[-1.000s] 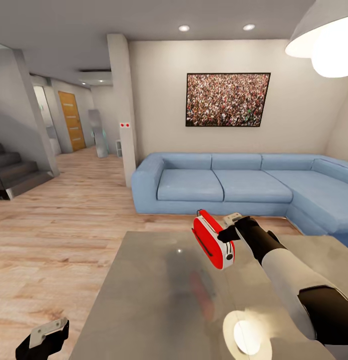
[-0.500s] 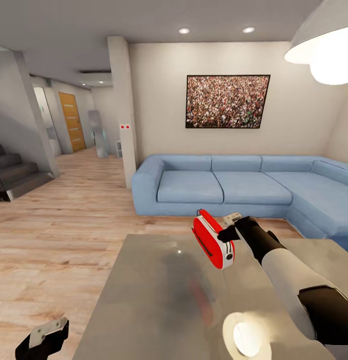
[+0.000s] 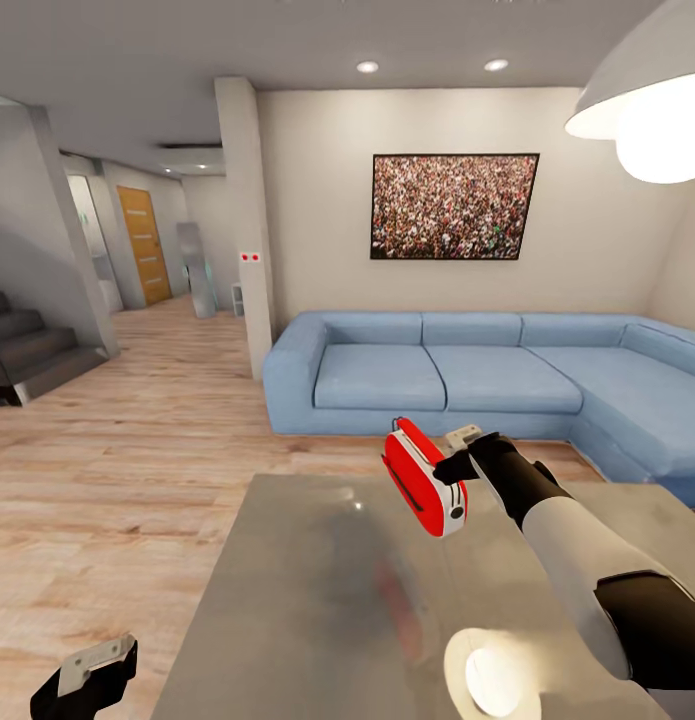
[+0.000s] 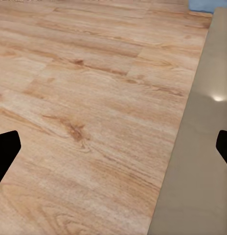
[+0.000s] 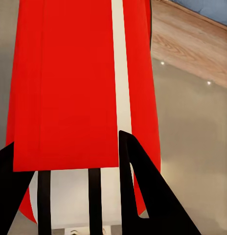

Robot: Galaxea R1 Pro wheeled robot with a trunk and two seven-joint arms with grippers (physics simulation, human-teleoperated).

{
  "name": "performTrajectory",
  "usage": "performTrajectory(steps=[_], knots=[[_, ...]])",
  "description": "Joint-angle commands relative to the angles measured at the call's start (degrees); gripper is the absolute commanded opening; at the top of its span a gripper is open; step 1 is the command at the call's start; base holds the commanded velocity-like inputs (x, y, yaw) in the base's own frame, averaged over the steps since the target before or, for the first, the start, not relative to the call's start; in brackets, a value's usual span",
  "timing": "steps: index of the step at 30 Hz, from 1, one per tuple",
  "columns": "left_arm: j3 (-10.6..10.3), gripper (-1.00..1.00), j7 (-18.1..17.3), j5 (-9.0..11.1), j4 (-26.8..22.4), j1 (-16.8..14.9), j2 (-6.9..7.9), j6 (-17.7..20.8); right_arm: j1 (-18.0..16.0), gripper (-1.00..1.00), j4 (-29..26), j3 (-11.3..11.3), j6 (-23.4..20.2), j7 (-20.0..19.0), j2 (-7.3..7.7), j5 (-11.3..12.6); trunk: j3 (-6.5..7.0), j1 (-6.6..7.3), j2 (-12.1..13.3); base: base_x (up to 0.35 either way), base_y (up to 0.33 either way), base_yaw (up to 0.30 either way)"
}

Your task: Turn on the radio receiver that's on the table in the living room.

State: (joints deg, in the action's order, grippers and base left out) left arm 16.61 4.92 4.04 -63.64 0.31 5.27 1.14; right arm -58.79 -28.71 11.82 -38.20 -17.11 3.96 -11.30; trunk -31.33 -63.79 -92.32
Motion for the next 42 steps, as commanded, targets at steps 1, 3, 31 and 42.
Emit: performTrajectory(steps=[1,3,31,42], knots=[[0.0,1.0,0.0,0.0,0.0,0.0,0.0,0.0,0.0,-1.0,0.0,0.0,0.0,0.0,0.0,0.0,0.19,0.23,0.4,0.0,0.0,0.0],[0.0,1.0,0.0,0.0,0.0,0.0,0.0,0.0,0.0,-1.0,0.0,0.0,0.1,0.0,0.0,0.0,0.55,0.67,1.2,0.0,0.0,0.0],[0.0,1.0,0.0,0.0,0.0,0.0,0.0,0.0,0.0,-1.0,0.0,0.0,1.7,0.0,0.0,0.3,5.57,6.82,12.4,0.0,0.0,0.0],[0.1,1.0,0.0,0.2,0.0,0.0,0.0,0.1,0.0,-1.0,0.1,0.0,2.1,-0.1,-0.36,0.5,6.65,8.13,14.9,0.0,0.0,0.0]])
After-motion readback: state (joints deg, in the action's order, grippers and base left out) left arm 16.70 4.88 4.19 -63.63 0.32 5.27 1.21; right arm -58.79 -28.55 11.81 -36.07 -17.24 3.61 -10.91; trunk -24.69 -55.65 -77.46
